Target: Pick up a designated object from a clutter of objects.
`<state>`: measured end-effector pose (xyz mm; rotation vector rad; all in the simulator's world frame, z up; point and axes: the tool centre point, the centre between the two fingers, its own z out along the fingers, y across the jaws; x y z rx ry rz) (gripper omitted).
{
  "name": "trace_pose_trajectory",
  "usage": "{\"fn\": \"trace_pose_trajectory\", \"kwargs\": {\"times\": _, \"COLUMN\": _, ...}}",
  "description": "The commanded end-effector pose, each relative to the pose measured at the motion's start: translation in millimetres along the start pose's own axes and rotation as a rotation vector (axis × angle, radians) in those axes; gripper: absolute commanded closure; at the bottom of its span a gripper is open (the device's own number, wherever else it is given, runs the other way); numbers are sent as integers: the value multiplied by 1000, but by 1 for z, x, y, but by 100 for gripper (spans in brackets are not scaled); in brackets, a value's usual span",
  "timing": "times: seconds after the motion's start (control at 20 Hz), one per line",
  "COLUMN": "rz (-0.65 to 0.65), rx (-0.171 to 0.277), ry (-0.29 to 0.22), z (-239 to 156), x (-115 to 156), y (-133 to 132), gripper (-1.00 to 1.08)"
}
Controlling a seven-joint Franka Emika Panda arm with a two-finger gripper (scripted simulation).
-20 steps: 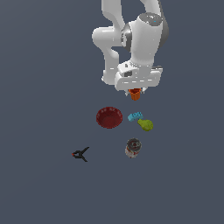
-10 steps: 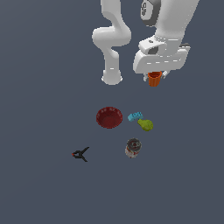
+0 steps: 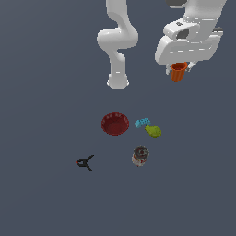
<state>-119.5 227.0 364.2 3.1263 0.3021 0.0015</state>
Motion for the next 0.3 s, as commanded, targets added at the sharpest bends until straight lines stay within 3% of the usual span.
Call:
{"fn": "trace_pose_trajectory", "kwargs": {"times": 0.0, "rz": 1, "rx": 0, "ry": 0, "z": -7, "x": 2, "y": -5, "gripper": 108}}
{"fn": "trace_pose_trajectory", "kwargs": {"times": 0.25, "rz": 1, "rx": 1, "ry": -1, "z": -11, "x": 3, "y": -9, "gripper": 108}}
